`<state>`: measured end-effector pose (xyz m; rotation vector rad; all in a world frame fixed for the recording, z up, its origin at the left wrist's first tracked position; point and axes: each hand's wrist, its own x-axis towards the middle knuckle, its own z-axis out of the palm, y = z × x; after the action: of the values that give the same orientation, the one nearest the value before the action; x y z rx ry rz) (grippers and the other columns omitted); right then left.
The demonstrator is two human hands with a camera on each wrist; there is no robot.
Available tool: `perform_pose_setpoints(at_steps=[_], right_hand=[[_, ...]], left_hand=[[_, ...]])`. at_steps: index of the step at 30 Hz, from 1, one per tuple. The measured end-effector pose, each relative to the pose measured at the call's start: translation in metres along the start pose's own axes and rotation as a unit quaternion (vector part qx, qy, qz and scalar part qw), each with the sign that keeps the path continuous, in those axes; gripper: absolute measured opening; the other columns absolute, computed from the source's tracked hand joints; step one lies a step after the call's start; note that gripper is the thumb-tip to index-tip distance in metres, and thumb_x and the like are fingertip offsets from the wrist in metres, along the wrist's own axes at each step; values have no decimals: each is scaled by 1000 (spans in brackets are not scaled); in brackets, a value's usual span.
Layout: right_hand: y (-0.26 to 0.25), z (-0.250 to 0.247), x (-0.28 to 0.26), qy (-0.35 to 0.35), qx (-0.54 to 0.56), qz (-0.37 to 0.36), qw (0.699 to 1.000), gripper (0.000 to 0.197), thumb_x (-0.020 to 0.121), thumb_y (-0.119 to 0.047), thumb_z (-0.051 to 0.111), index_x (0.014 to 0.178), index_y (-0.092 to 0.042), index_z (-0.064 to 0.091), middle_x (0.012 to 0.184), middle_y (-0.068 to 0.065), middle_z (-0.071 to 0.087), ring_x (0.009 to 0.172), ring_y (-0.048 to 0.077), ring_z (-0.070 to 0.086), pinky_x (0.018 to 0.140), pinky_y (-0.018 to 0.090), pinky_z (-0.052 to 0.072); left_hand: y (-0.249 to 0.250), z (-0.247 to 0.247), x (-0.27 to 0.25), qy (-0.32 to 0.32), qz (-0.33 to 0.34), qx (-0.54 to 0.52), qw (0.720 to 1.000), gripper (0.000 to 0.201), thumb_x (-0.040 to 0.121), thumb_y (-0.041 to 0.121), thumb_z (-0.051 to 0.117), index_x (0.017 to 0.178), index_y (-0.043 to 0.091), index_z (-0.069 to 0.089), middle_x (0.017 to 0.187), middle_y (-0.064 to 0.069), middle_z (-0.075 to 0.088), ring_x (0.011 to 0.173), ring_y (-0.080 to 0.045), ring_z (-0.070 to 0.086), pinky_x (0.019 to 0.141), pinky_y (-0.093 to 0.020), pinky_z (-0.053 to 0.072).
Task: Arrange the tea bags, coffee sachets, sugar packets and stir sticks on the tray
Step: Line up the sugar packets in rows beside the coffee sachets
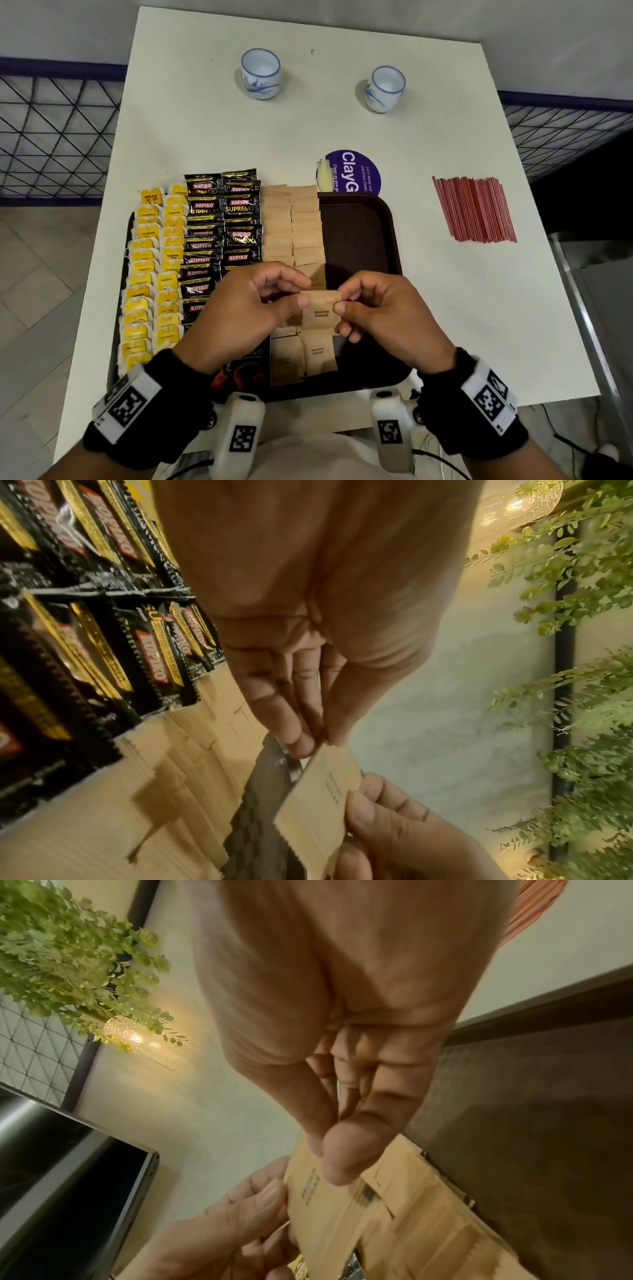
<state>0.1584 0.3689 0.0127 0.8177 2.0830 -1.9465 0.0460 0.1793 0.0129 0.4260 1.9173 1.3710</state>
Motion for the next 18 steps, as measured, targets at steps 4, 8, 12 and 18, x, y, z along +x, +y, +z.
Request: perform_pose_setpoints(at_steps=[4,8,12,18], right_hand=[[18,-4,-6,-40,-31,65,997,2,90,3,66,91,5,65,72,22,69,60,23,70,56,32,58],[38,0,-14,-63,-47,125,989,2,91,2,66,93,3,67,71,16,70,64,25,72,61,34,60],[46,3,-14,-68,-57,144,986,4,91,2,65,95,3,66,70,13,70,64,24,72,61,33,60],[49,8,-12,-73,-76,151,983,3,91,2,64,94,2,66,68,10,70,63,24,71,60,31,60]], left_hand=[[-5,-10,-9,27,-13,25,999,15,89,10,74,97,22,76,88,9,77,75,-9,75,58,-21,58],[-16,-24,-20,70,-39,24,997,14,90,9,72,92,22,77,81,3,77,67,-14,73,54,-22,55],[-22,-32,-29,87,-38,30,995,14,90,6,71,91,19,77,74,1,75,61,-11,70,52,-21,53],[-26,-31,-33,99,-33,18,994,15,89,5,72,90,19,77,74,2,75,60,-12,69,50,-21,52]])
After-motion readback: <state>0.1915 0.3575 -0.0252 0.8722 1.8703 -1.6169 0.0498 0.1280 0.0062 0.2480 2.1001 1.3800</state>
